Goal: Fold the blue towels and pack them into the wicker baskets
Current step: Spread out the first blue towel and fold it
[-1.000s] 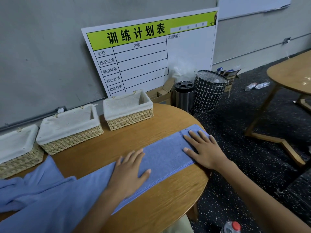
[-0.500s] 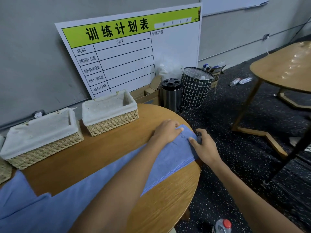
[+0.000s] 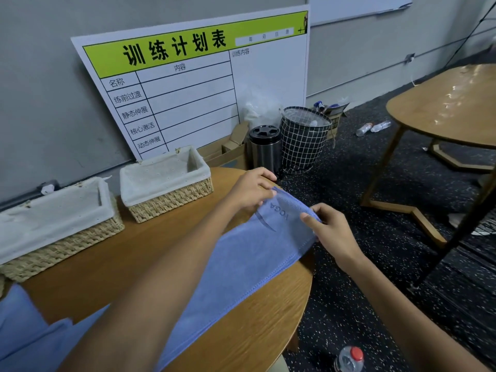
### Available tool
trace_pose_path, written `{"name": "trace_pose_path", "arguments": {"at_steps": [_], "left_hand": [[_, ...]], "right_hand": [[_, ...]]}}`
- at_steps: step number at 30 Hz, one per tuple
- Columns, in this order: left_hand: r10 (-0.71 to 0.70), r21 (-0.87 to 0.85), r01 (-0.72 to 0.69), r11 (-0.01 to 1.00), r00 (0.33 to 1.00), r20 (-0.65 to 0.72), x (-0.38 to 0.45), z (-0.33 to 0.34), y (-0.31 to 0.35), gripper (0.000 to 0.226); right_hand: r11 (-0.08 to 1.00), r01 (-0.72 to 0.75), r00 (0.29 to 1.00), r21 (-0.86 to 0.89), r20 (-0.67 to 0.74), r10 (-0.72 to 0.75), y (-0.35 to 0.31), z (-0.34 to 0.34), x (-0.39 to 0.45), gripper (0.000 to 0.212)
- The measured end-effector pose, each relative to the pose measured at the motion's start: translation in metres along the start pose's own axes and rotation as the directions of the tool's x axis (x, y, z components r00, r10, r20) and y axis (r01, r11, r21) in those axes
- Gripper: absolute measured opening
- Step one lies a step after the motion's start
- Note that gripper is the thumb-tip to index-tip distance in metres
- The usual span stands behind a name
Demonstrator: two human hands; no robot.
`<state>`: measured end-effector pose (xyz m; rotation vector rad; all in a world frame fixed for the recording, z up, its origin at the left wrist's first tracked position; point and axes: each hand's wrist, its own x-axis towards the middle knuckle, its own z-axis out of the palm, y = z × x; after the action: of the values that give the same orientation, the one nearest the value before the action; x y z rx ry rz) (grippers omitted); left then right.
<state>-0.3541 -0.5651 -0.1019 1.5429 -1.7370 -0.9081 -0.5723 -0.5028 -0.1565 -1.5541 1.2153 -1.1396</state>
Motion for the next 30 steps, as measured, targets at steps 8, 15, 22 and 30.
{"name": "trace_pose_path", "arguments": {"at_steps": [8, 15, 22, 30], "left_hand": [[-0.115, -0.389, 0.106, 0.915, 0.993, 0.0, -0.094, -0.097, -0.014, 0.02], [-0.254, -0.614, 0.185, 0.767, 0.967, -0.027, -0.227, -0.196, -0.053, 0.049], [-0.37, -0.593, 0.202, 0.78, 0.912, -0.176, -0.345, -0.256, -0.075, 0.065], [-0.428, -0.531, 0.233, 0.814, 0.859, -0.28, -0.43, -0.277, -0.117, 0.071]], "right_hand": [[0.972, 0.222, 0.924, 0.076, 0.303, -0.234, -0.087, 0.074, -0.031, 0.018], [0.965, 0.144, 0.833, 0.221, 0.498, -0.239, -0.135, 0.19, -0.088, 0.016], [0.889, -0.022, 0.716, 0.458, 0.628, -0.306, -0.17, 0.284, -0.164, 0.02], [0.887, 0.007, 0.6, 0.462, 0.708, -0.373, -0.181, 0.352, -0.223, 0.021]]}}
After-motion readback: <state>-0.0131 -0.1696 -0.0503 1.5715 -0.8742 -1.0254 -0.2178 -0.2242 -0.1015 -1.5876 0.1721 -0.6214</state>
